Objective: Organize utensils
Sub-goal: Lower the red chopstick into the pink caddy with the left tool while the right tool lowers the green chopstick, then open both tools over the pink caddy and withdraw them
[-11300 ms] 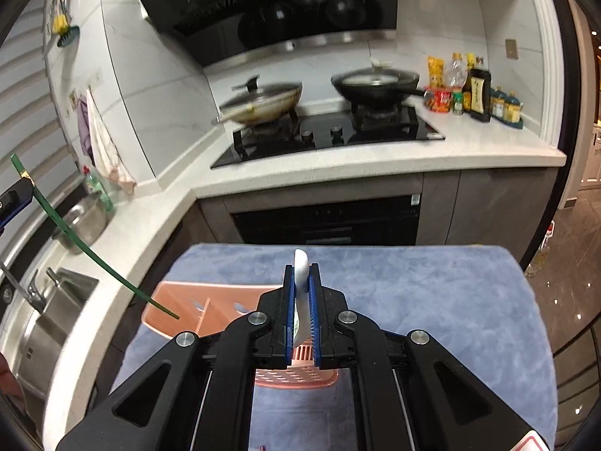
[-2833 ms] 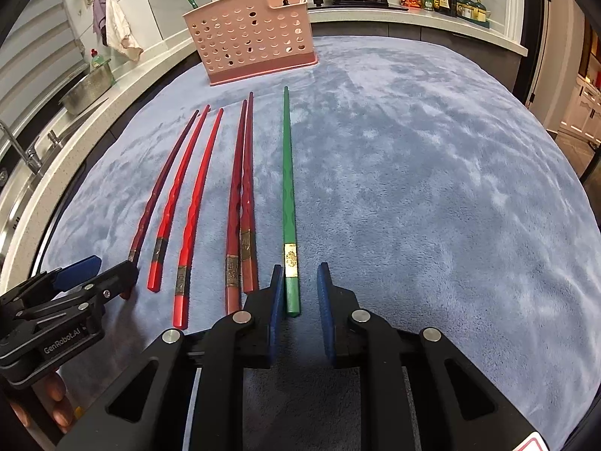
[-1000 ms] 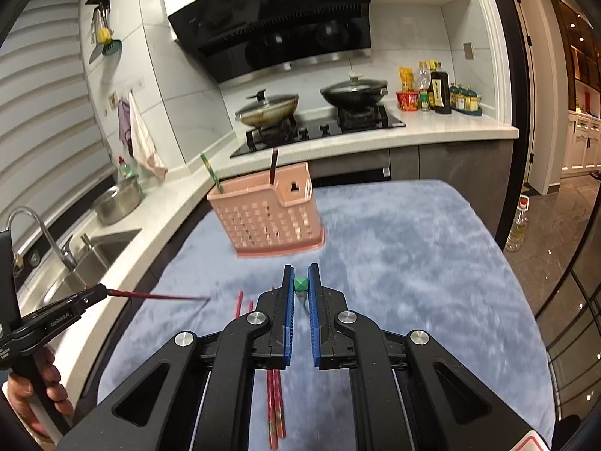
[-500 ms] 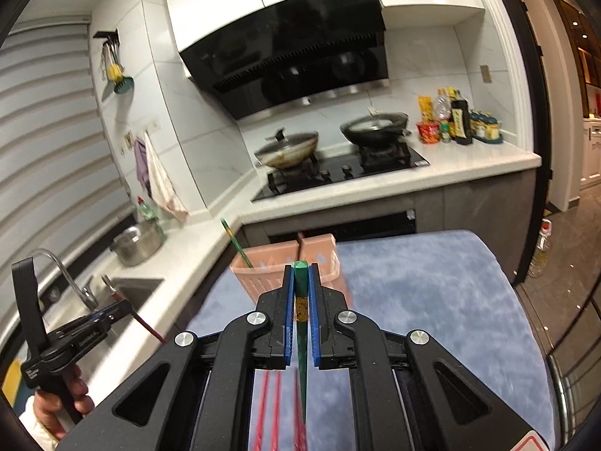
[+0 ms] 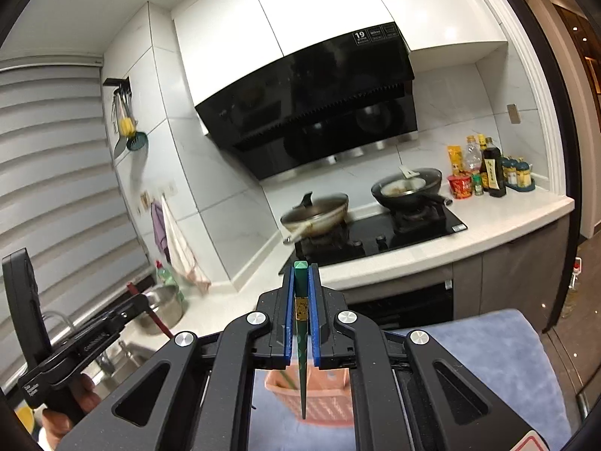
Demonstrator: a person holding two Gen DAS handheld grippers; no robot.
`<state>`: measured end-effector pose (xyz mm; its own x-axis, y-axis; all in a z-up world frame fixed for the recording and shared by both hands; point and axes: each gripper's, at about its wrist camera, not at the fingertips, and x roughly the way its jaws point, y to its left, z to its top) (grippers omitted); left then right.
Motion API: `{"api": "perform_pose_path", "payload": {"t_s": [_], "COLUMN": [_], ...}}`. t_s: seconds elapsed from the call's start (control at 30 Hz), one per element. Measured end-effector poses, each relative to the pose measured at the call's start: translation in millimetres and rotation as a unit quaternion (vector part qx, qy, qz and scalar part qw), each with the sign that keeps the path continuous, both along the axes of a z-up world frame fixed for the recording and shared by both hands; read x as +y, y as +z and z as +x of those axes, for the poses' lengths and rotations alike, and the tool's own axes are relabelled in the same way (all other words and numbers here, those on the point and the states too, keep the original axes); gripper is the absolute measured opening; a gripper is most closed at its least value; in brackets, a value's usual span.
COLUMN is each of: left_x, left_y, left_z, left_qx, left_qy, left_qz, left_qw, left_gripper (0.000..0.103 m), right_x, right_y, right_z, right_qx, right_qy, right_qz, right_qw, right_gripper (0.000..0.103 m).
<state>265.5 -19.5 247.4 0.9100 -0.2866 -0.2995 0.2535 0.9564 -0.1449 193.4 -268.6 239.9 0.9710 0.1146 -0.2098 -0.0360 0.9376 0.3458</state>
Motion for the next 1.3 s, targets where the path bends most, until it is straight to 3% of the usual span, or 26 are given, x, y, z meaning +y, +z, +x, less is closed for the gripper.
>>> {"api": "perform_pose_path", "payload": {"t_s": [0.23, 0.47, 0.7, 0.73, 0.77, 0.8, 0.83, 0.87, 1.07, 1.3], "left_x": [-14.8, -20.3, -17.9, -17.3, -15.9, -14.3, -11.3, -8.7, -4.8, 0.8], "left_y": [-14.7, -55.5, -80.2, -80.3, -79.4, -78.0, -75.4, -72.6, -57.4, -50.8], "left_z": [46.1, 74.6, 80.8, 79.6, 79.2, 77.5, 73.7, 69.3, 46.9, 0.3], "left_qx": [0.006, 0.04, 0.068, 0.069, 0.071, 0.071, 0.068, 0.06, 0.053, 0.048], "left_qy": [0.0, 0.005, 0.009, 0.011, 0.013, 0.018, 0.029, 0.035, 0.034, 0.028], "left_qz": [-0.006, 0.002, 0.002, 0.0, -0.003, -0.006, -0.013, -0.019, -0.007, 0.018], "left_qw": [1.0, 0.9992, 0.9976, 0.9975, 0.9974, 0.9973, 0.9972, 0.9974, 0.998, 0.9983], "left_gripper": [0.007, 0.007, 0.008, 0.01, 0.024, 0.046, 0.054, 0.057, 0.059, 0.066], "right_x": [-1.3, 3.3, 7.4, 6.4, 5.4, 3.5, 1.0, -1.2, -4.5, 0.4], "right_y": [-6.9, -53.9, -84.6, -84.7, -84.5, -83.2, -81.1, -78.3, -62.2, -67.6], "right_z": [54.3, 92.6, 102.6, 101.3, 100.3, 98.4, 95.1, 91.2, 64.9, 15.4], "right_qx": [0.003, 0.059, 0.091, 0.089, 0.089, 0.088, 0.083, 0.078, 0.067, 0.085], "right_qy": [-0.017, -0.006, -0.006, -0.009, -0.011, -0.013, -0.017, -0.019, -0.018, -0.005], "right_qz": [-0.002, -0.015, -0.034, -0.034, -0.033, -0.03, -0.024, -0.02, -0.022, -0.039], "right_qw": [1.0, 0.998, 0.995, 0.995, 0.995, 0.996, 0.996, 0.997, 0.997, 0.996], "right_gripper": [0.007, 0.007, 0.007, 0.01, 0.017, 0.022, 0.031, 0.035, 0.04, 0.041]}}
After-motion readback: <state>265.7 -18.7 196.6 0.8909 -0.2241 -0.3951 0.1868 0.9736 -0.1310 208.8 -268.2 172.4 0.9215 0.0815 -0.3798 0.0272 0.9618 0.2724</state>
